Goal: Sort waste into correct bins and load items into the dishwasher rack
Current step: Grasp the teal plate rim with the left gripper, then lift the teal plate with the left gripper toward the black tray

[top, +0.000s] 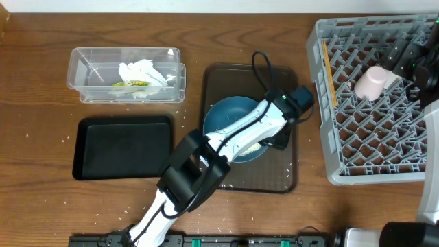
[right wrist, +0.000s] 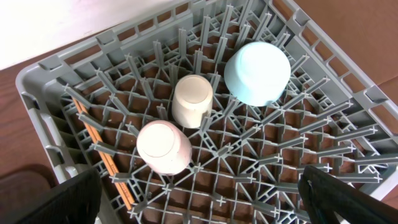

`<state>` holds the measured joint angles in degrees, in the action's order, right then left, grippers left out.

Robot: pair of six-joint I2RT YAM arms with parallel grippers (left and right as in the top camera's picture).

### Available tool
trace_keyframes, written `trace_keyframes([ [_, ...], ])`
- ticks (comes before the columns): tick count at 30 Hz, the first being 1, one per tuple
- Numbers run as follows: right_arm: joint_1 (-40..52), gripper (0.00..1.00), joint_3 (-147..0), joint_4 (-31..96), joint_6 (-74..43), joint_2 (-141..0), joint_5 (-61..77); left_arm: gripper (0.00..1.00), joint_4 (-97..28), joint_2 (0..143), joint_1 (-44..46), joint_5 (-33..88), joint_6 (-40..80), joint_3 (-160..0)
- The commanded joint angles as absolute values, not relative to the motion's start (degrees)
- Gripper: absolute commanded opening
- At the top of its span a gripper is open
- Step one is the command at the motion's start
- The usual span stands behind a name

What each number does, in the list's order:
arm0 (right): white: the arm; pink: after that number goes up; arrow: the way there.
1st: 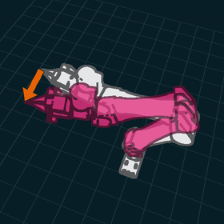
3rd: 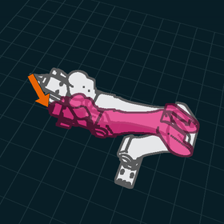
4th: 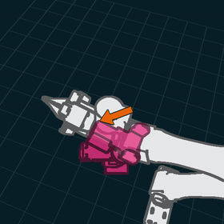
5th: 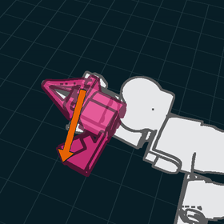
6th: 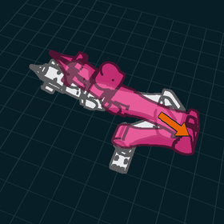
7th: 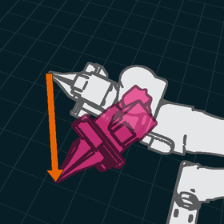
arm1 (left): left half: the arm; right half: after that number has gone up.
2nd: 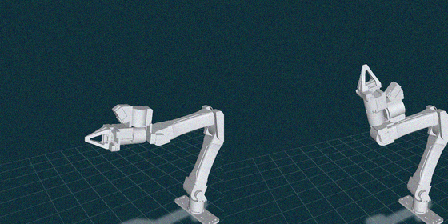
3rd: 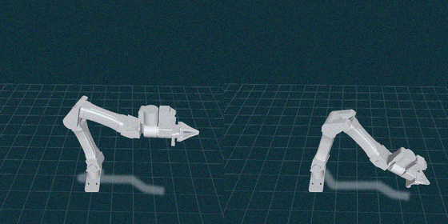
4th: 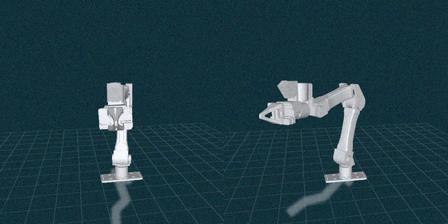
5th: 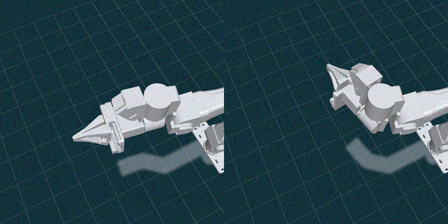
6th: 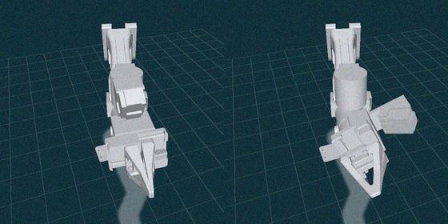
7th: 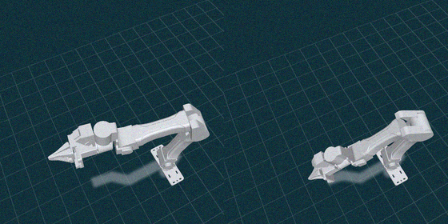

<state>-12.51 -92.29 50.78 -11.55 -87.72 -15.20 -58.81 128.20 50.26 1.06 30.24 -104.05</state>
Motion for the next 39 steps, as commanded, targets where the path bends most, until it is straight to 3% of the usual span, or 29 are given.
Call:
trace_keyframes([
  [1,-12.73,0.99,-92.66,50.83,-12.19,-87.53,-15.62,0.52,-58.83,129.36,50.24,-0.05,30.76,-102.80],
  [5,-12.73,0.99,-92.66,50.83,-12.19,-87.53,-15.62,0.48,-58.76,129.36,50.24,-0.05,30.76,-102.63],
  [21,-12.73,0.99,-92.66,50.83,-12.19,-87.53,-15.62,0.07,-60.38,129.32,50.22,-0.08,32.03,-103.68],
  [39,-12.73,0.99,-92.66,50.83,-12.19,-87.53,-15.62,0.06,-63.86,118.43,45.01,-0.05,31.16,-106.21],
])
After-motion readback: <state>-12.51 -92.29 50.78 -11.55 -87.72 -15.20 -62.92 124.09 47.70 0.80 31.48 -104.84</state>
